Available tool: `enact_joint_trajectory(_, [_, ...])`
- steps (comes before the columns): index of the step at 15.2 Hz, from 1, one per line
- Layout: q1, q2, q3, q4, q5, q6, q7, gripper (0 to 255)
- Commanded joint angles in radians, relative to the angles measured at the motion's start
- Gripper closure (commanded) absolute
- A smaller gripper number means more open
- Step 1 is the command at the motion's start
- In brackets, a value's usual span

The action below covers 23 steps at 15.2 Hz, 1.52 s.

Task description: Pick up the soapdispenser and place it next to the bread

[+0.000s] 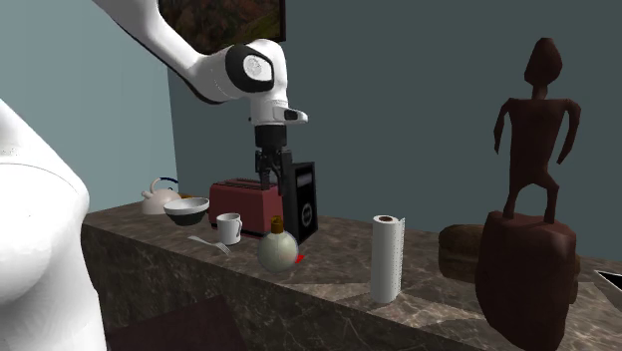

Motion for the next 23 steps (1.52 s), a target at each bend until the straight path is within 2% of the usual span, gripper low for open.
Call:
enact_joint_trajectory(1, [0.006, 0.060, 0.039, 0.006, 0.002, 0.061, 0.050, 0])
enact_joint_trajectory(6, [-0.002, 0.245, 0.119, 0.062, -0.054, 0.197, 0.176, 0])
enact_joint_trajectory(11, [0.003, 0.446, 0.168, 0.150, -0.177, 0.300, 0.330, 0])
enact_joint_trajectory(18, [0.008, 0.526, 0.158, 0.126, -0.245, 0.390, 0.378, 0])
enact_joint_trajectory(23, [0.009, 0.533, 0.156, 0.125, -0.252, 0.397, 0.383, 0])
